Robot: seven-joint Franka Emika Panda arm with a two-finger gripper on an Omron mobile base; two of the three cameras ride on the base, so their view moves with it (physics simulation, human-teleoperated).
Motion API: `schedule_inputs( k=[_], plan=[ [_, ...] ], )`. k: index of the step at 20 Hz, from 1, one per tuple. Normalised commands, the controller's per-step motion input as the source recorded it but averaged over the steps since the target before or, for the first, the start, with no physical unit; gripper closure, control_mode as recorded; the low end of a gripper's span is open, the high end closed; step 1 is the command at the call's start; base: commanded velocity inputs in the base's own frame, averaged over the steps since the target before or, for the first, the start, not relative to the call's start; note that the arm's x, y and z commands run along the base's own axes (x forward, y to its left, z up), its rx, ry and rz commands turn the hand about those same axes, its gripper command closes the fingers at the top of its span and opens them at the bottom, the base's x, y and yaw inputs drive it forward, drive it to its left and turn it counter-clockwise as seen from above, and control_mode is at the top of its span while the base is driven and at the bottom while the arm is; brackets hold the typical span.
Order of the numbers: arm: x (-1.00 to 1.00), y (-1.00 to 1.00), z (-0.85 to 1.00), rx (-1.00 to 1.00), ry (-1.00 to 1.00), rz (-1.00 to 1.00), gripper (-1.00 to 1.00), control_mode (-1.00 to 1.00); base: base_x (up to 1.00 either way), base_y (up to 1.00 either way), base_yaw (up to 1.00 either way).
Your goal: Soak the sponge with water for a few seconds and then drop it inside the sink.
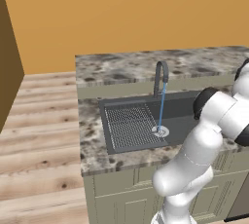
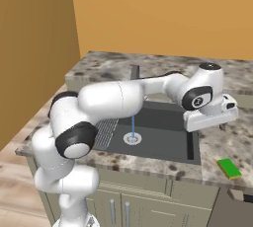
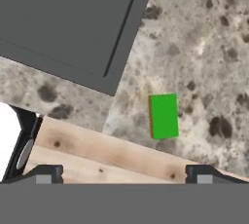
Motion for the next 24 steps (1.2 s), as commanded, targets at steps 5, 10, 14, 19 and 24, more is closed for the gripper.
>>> schedule_inputs(
  k=[5,10,14,19,24],
  plan=[
    [0.02,-0.17,-0.11,0.03,-0.01,-0.09,-1.00,-1.00,0.00,0.00,0.00],
    [0.00,-0.17,-0.33,0.07,-0.02,-0.05,-1.00,-1.00,0.00,0.00,0.00],
    [0.05,-0.06,-0.37,0.10,0.00,-0.06,-1.00,-1.00,0.00,0.00,0.00],
    [0.06,-0.13,-0.26,0.08,-0.01,-0.04,-1.00,-1.00,0.00,0.00,0.00],
    [0.14,-0.18,-0.16,0.03,0.00,-0.01,-1.00,-1.00,0.00,0.00,0.00]
  ],
)
